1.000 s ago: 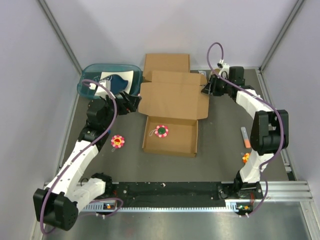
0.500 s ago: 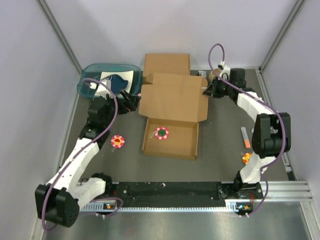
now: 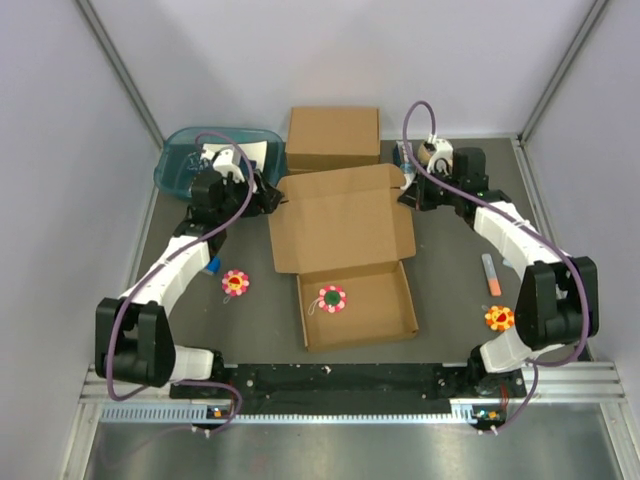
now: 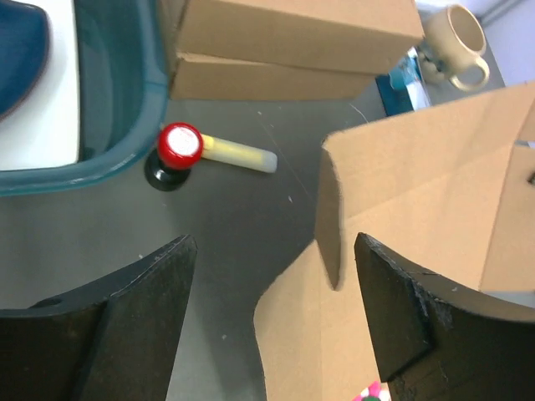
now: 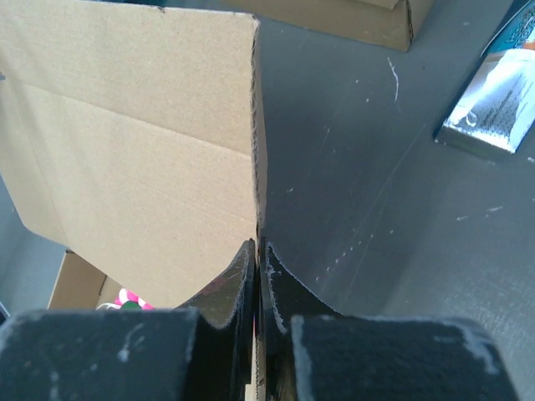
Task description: Fold the paper box
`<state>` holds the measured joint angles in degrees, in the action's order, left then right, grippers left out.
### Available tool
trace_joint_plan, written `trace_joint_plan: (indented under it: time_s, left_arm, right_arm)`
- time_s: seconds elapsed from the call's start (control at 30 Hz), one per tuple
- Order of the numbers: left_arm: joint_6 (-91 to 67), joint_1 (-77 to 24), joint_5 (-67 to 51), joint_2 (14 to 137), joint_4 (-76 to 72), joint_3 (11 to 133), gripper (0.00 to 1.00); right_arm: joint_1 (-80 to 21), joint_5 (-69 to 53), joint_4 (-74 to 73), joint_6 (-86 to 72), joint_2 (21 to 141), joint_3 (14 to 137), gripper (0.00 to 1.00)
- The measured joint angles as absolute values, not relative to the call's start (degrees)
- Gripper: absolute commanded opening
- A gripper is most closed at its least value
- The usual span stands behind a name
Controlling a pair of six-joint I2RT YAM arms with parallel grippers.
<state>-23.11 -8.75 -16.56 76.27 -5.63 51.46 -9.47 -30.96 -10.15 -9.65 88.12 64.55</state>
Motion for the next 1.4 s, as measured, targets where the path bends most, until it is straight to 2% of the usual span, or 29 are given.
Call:
trace_joint_plan:
  time_s: [0.2,0.4,0.7,1.07,1.2,1.4]
  left_arm:
    - [-20.8,-8.78,-22.26,75.66,-7.51,49.71,0.79]
    - [-18.72,-8.78,-22.24,72.01,-7.62,45.15,0.79]
    - [-18.06,-8.78,-21.26,72.16,-7.42,44.34,0.67]
    - [-18.83,-8.78,-25.8,80.49,-7.75,46.65,0.58]
    - [-19.35,-8.78,-26.57,81.14,-7.86,47.27,0.51]
    - [-19.57,-8.78,-27.9,81.17,-8.78,48.29,0.35]
  right_arm:
    - [-9.69,-29.91,-10.87,-9.58,87.39,64.12,0.0]
    - [-9.69,-28.62,-10.92,-9.61,87.39,64.1,0.0]
    - [-9.69,-27.49,-10.83,-9.65,87.39,63.72,0.0]
    - [-9.69,-27.49,-10.81,-10.09,87.39,63.72,0.0]
    - [-9.69,-27.51,-10.79,-10.13,87.39,63.72,0.0]
    - [-9.69,-27.49,-10.79,-10.22,87.39,63.72,0.0]
